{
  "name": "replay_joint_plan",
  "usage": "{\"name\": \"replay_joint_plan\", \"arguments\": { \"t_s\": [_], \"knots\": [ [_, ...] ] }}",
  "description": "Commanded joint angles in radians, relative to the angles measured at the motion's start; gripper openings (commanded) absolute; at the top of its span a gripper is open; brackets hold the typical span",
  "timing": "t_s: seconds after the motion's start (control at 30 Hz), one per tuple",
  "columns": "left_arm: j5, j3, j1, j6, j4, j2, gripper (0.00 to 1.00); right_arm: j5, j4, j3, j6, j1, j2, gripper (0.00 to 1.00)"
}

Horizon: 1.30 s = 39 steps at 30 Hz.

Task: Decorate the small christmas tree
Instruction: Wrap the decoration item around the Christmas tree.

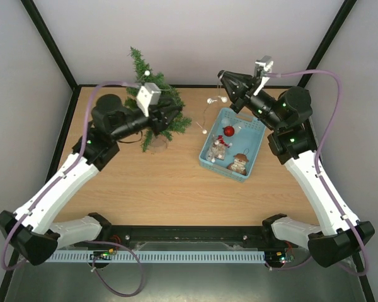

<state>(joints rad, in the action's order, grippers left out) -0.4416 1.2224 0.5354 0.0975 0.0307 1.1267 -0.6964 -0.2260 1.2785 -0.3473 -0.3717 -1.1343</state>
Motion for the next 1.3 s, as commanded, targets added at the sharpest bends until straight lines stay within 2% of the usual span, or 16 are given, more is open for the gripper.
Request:
{"name": "replay_joint_plan", "arguments": {
  "t_s": [0.0, 0.17, 0.47, 0.5, 0.6, 0.67, 0.97, 1.13, 1.27],
  "knots": [
    [0.007, -0.051, 0.095, 0.017, -0.155, 0.053, 0.44, -0.016, -0.073, 0.001, -0.047, -0.045, -0.001, 0.02],
    [0.040, -0.057, 0.159, -0.015, -0.197, 0.124, 0.44, -0.005, -0.085, -0.004, -0.053, -0.083, -0.002, 0.02],
    [0.058, -0.051, 0.177, -0.068, -0.224, 0.196, 0.45, 0.009, -0.094, -0.015, -0.050, -0.090, 0.014, 0.02],
    [0.059, -0.052, 0.178, -0.072, -0.224, 0.199, 0.40, 0.009, -0.093, -0.014, -0.049, -0.090, 0.013, 0.02],
    [0.071, -0.053, 0.178, -0.085, -0.208, 0.196, 0.14, 0.015, -0.085, -0.013, -0.037, -0.090, 0.014, 0.02],
    [0.101, -0.058, 0.179, -0.096, -0.183, 0.175, 0.04, 0.040, -0.058, -0.012, -0.003, -0.090, 0.022, 0.02],
    [0.369, -0.058, 0.165, -0.078, -0.008, 0.017, 0.02, 0.284, 0.091, -0.003, 0.210, -0.090, 0.017, 0.02],
    [0.395, -0.046, 0.088, -0.008, 0.077, -0.044, 0.02, 0.337, 0.097, 0.034, 0.310, -0.090, -0.033, 0.02],
    [0.379, -0.048, 0.021, 0.010, 0.107, -0.091, 0.02, 0.295, 0.090, 0.054, 0.353, -0.090, -0.083, 0.02]
  ]
}}
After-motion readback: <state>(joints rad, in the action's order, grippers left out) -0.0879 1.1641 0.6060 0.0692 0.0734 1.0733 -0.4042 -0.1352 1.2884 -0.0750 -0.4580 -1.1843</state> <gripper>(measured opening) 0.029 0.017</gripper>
